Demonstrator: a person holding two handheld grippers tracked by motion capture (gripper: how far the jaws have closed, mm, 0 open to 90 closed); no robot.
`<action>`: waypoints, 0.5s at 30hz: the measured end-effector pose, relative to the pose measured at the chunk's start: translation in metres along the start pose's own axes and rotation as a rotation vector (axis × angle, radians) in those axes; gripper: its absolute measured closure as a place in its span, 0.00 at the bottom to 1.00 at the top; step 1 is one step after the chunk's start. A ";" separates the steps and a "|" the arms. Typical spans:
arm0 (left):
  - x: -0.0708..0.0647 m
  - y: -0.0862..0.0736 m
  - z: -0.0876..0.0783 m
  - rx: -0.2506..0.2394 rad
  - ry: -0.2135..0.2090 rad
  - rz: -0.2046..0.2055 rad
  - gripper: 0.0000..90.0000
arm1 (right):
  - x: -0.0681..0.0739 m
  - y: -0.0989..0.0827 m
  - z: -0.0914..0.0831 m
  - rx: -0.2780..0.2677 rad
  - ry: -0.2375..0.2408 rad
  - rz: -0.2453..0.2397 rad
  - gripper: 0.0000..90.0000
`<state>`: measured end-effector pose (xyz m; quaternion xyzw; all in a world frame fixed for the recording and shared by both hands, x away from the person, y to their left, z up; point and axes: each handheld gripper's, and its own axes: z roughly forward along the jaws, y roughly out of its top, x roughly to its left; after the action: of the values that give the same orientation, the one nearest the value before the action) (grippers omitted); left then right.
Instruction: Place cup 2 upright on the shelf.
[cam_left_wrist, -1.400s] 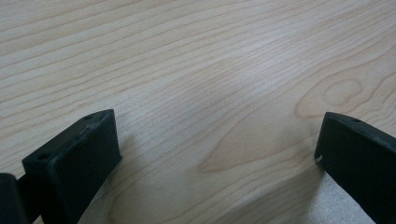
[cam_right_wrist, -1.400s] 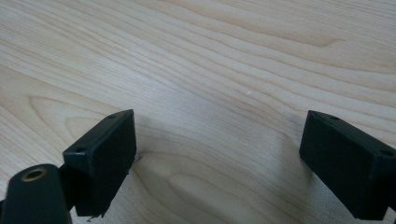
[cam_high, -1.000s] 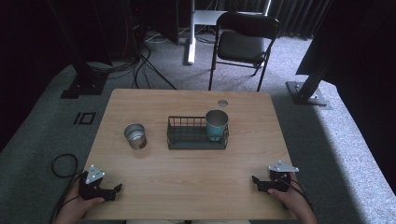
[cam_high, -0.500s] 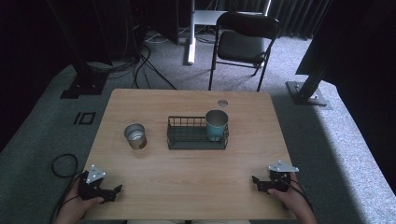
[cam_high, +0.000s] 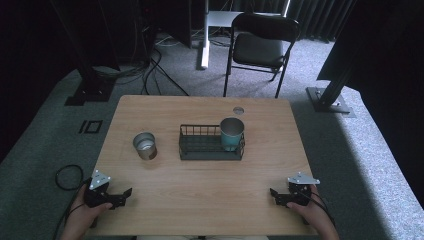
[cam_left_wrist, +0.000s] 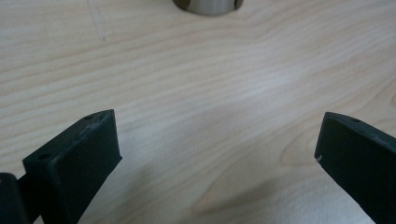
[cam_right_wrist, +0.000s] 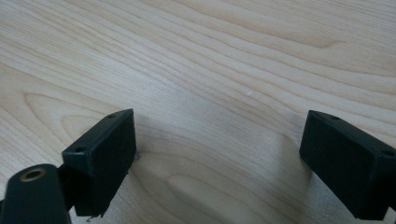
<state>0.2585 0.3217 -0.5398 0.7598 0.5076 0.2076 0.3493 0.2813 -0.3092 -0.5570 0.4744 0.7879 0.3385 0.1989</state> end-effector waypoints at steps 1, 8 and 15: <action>0.000 0.000 0.000 0.000 0.000 0.000 0.01 | 0.000 0.000 0.000 0.000 0.000 0.000 0.12; -0.002 0.006 0.011 0.005 -0.007 0.012 0.01 | 0.000 0.000 0.000 0.001 0.000 -0.001 0.12; -0.004 0.015 0.021 -0.022 0.012 0.012 0.01 | 0.000 0.000 0.000 0.000 0.000 0.000 0.12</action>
<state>0.2807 0.3078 -0.5424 0.7576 0.5028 0.2198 0.3535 0.2813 -0.3093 -0.5570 0.4743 0.7880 0.3384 0.1989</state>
